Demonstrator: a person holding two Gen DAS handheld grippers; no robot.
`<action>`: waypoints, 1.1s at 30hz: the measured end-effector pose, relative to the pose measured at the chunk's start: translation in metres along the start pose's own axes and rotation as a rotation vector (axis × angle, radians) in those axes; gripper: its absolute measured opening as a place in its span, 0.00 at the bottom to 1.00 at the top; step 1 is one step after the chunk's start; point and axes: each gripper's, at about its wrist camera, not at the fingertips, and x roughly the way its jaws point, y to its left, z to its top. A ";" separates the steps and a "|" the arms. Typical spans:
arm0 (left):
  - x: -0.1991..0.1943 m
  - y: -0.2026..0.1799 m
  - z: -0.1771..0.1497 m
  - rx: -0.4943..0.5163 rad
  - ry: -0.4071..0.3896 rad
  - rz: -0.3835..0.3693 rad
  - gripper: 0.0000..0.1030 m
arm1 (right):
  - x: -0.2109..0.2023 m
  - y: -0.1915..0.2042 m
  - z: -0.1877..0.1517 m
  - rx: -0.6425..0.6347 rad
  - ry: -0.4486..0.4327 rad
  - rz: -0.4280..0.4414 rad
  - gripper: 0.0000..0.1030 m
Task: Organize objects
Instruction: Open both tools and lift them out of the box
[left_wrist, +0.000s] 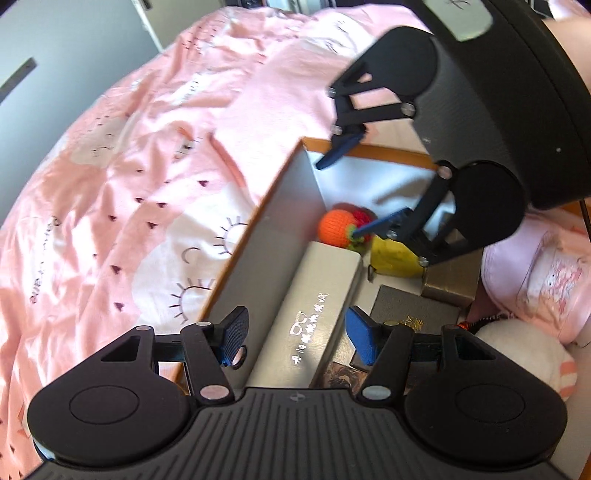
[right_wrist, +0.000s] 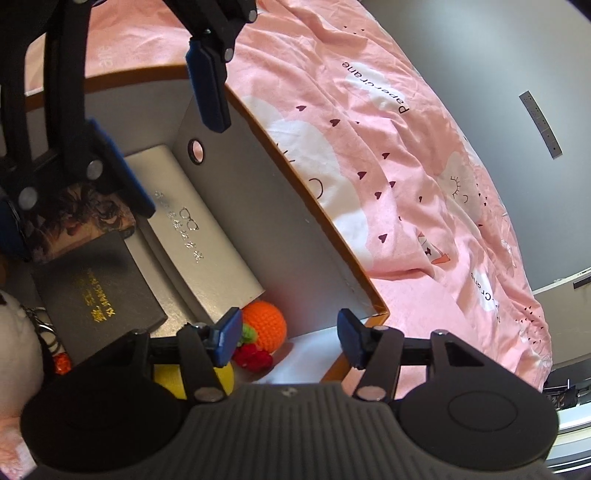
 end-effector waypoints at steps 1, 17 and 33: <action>-0.004 0.000 0.000 -0.012 -0.007 0.007 0.70 | -0.005 -0.001 0.000 0.013 -0.004 -0.002 0.57; -0.140 -0.014 -0.019 -0.440 -0.262 0.228 0.70 | -0.147 0.004 0.009 0.466 -0.245 0.022 0.69; -0.180 -0.094 -0.100 -0.756 -0.306 0.281 0.76 | -0.209 0.112 -0.037 0.791 -0.360 -0.054 0.84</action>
